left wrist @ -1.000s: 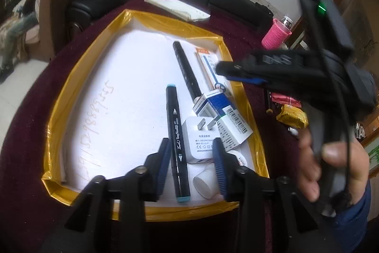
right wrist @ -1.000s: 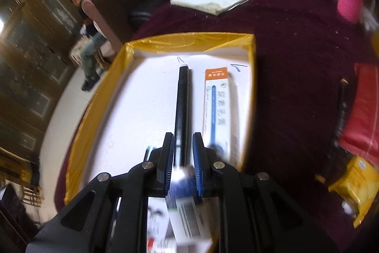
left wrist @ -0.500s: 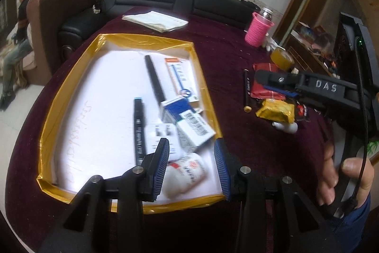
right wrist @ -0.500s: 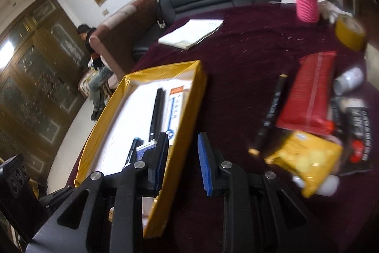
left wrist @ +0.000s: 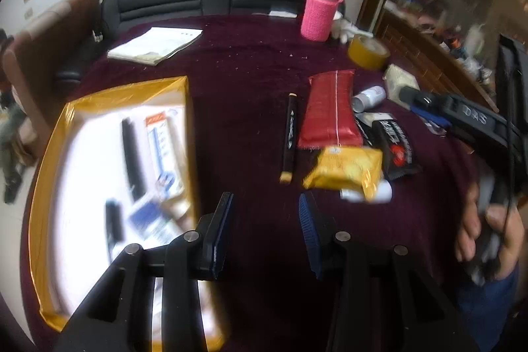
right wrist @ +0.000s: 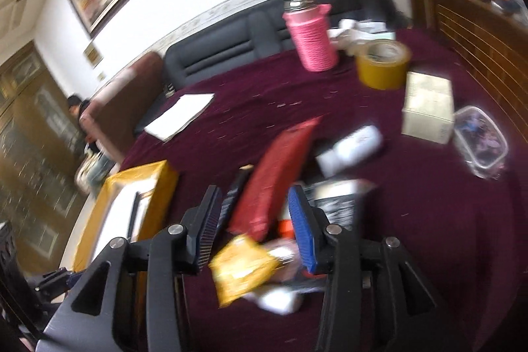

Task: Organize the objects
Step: 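Move both grippers back to the table toward a marker and black sachet, then grasp a black marker with the left gripper while the right grasps the black crab-logo sachet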

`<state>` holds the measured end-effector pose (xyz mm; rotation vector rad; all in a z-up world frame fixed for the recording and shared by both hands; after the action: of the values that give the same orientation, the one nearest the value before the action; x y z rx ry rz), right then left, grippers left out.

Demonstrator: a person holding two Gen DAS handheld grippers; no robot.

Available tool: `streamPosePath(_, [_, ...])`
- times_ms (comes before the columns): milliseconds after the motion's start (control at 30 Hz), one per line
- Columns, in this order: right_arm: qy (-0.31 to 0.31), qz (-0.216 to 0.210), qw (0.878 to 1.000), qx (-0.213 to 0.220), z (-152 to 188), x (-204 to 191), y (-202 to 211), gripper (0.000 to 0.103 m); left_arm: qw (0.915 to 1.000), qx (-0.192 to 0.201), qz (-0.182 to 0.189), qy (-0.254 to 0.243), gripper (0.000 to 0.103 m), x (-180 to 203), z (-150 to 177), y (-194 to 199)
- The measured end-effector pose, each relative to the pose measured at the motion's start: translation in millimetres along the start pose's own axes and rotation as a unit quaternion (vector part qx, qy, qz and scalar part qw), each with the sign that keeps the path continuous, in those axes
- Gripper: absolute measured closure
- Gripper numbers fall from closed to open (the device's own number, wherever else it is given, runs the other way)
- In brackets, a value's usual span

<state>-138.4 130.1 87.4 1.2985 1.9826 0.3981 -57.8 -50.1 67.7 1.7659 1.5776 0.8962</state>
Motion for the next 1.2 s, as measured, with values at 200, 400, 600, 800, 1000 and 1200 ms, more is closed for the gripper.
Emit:
streamPosePath(200, [-0.104,0.010,0.994,-0.013,3,76,-11,0.062,0.9979,-0.053,-0.029,-0.023,0.068,15,-29,-67])
streamPosePath(400, [-0.131,-0.017,0.991,-0.024,3,83,-17,0.062,0.9963,-0.079,-0.033,-0.006,0.068,7,-39,-104])
streamPosePath(600, [-0.132,-0.020,0.991,-0.017,2,81,-14,0.062,0.9949,-0.087,-0.050,-0.010,0.068,15,-51,-129])
streamPosePath(800, [-0.122,-0.001,0.992,-0.033,6,80,-20,0.061,0.9958,-0.074,-0.055,-0.005,0.091,17,-51,-134])
streamPosePath(1000, [-0.075,0.051,0.994,-0.053,10,68,-27,0.040,0.9958,-0.070,-0.058,0.003,0.092,14,-24,-115])
streamPosePath(1200, [0.011,0.122,0.990,-0.066,23,49,-47,0.028,0.9966,-0.054,-0.062,-0.005,0.091,16,-17,-112])
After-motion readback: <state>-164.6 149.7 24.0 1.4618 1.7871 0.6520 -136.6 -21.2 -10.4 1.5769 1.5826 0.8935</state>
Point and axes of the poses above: each gripper's, at about its wrist camera, not at the fingertips, and y roughly against the way its jaws point, x to its right, z to its underside, the point moved 3 cm from there along -y, roughly the way its jaws point, and after that the axes turned 1 degree about x, right-handed, at the moved point
